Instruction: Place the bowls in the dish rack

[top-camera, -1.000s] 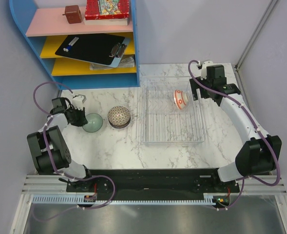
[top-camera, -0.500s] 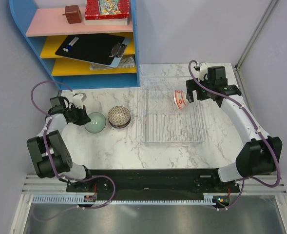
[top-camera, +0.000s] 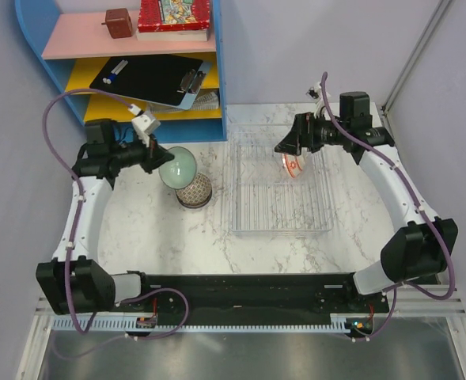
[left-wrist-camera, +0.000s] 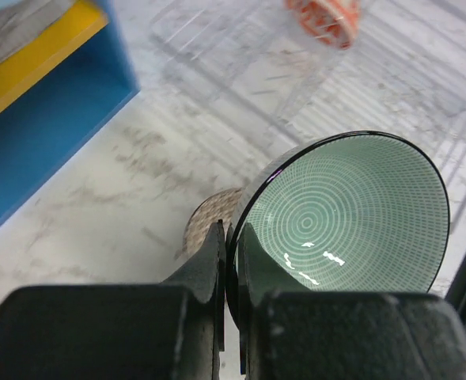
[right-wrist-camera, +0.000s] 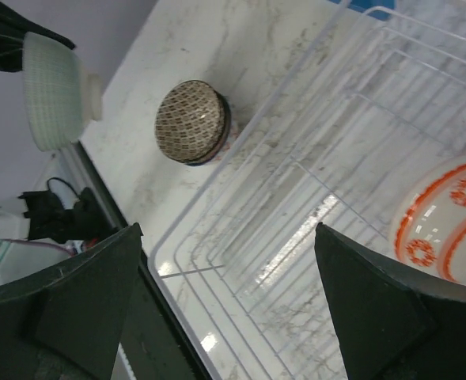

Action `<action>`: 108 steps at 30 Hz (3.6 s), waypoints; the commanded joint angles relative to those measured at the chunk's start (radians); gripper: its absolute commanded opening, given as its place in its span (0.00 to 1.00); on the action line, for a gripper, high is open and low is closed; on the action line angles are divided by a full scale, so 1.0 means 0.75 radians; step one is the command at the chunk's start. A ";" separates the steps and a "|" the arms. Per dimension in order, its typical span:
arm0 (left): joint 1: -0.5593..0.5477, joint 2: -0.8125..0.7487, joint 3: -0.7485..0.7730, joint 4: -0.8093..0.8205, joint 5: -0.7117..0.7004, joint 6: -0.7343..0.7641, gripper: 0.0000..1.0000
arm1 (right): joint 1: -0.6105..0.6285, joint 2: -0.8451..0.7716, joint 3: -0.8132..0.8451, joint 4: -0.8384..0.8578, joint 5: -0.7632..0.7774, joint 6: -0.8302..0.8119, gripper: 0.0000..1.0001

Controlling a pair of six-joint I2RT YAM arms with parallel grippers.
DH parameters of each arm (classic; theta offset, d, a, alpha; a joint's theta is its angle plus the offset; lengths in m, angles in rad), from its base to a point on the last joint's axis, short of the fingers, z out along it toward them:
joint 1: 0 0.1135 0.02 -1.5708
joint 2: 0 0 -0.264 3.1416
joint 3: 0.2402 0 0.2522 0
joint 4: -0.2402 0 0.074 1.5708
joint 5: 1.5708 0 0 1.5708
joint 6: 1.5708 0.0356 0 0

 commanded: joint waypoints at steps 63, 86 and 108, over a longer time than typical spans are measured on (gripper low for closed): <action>-0.806 0.587 0.445 0.389 -0.185 -0.313 0.02 | 0.116 0.207 -0.333 0.781 -0.770 0.690 0.53; -0.812 0.536 0.392 0.374 -0.236 -0.308 0.61 | 0.065 0.129 -0.417 0.900 -0.588 0.760 0.00; 0.077 0.074 -0.033 0.287 -0.222 -0.460 1.00 | 0.049 0.104 -0.027 0.211 0.365 0.265 0.00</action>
